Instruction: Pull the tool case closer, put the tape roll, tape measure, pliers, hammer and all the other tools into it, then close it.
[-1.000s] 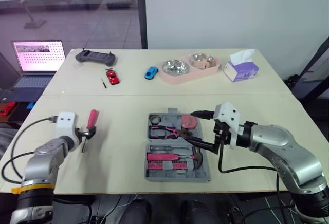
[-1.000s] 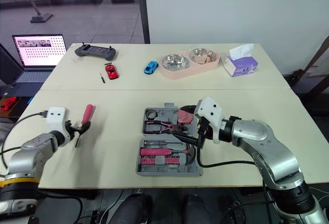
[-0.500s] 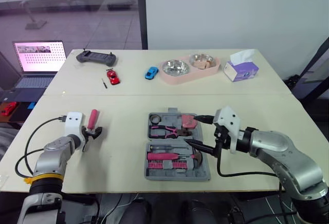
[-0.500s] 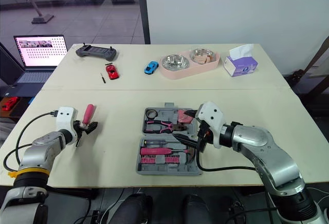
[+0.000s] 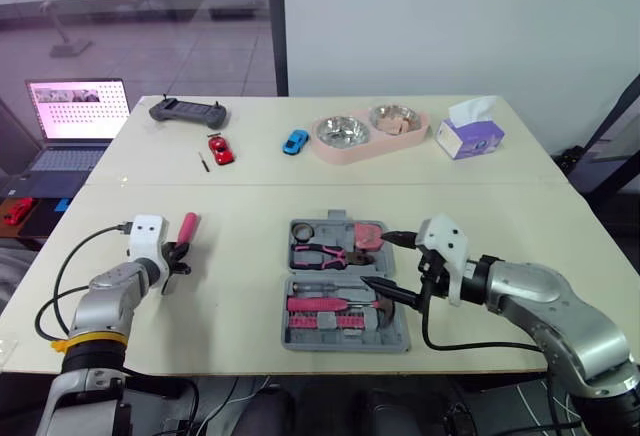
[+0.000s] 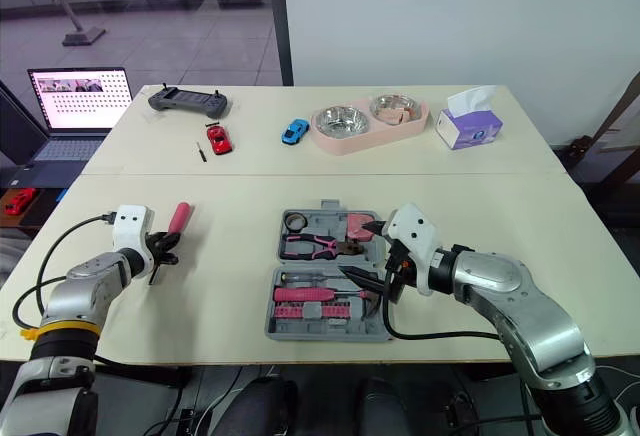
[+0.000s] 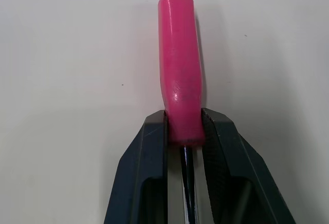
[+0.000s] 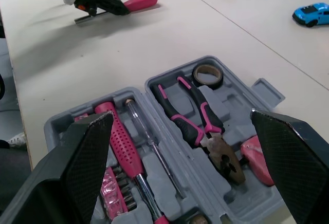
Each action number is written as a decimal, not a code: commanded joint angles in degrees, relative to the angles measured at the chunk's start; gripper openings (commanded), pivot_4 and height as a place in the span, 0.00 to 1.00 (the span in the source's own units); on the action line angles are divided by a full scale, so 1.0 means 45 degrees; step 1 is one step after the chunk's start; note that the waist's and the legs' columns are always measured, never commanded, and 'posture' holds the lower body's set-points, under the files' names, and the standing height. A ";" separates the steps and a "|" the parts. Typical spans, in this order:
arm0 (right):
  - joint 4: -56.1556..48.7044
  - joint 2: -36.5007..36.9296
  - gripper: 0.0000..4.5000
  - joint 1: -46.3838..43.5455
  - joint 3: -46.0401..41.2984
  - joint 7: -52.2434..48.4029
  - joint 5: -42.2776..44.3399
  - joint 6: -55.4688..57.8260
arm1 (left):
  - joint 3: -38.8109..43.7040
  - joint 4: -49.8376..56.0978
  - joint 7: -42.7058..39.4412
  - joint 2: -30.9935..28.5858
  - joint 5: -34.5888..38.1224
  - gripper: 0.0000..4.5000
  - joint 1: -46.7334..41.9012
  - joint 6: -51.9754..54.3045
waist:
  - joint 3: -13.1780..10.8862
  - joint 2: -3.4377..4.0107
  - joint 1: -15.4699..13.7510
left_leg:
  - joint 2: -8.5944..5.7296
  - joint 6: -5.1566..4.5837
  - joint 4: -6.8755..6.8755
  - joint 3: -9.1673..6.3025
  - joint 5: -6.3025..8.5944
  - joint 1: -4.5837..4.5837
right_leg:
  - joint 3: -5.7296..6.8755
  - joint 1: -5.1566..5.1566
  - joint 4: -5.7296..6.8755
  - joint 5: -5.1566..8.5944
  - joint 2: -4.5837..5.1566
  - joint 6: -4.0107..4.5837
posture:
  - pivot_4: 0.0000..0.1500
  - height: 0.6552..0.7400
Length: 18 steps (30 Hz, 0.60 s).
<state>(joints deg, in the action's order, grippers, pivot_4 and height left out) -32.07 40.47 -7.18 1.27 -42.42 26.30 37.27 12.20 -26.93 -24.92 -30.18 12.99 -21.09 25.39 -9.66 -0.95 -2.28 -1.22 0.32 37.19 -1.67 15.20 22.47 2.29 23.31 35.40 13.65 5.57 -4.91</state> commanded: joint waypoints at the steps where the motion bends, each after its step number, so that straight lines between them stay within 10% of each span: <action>1: -0.0605 0.0123 1.00 -0.0047 -0.0457 0.0097 0.0155 -0.0042 | -0.0077 -0.0139 -0.0202 0.0041 -0.0058 0.09 -0.0165 -0.0109 | 0.0000 0.0000 0.0008 | 0.0000 0.0000 0.0000 0.0001 0.0000 0.0000 | 0.0000 0.0000 0.0000 0.0000 0.0000 -0.0001 | 1.00 1.00; 5: -0.0676 0.0160 1.00 -0.0003 -0.0546 0.0156 0.0152 -0.0088 | 0.0298 0.0820 -0.0228 0.0027 0.0322 0.09 0.0142 0.0035 | -0.0001 -0.0003 0.0012 | 0.0000 0.0000 0.0000 0.0000 0.0000 0.0000 | 0.0000 0.0000 0.0000 -0.0001 -0.0001 -0.0001 | 1.00 1.00; 18: -0.0862 0.0568 1.00 0.1024 -0.1364 -0.0389 0.0384 -0.0558 | 0.1641 1.4044 0.1985 0.1841 0.3158 0.09 0.7235 0.5613 | -0.0012 -0.0007 0.0023 | 0.0012 -0.0002 -0.0011 0.0004 0.0008 0.0016 | -0.0019 0.0010 -0.0035 0.0025 0.0020 0.0047 | 1.00 1.00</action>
<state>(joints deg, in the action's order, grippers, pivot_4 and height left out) -34.14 42.27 -2.87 -3.27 -43.64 27.33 35.91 19.18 31.79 -17.16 -22.53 26.04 9.60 49.77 -9.71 -0.99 -2.18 -1.16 0.31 37.16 -1.66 15.23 22.53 2.21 23.34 35.25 13.77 5.63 -4.69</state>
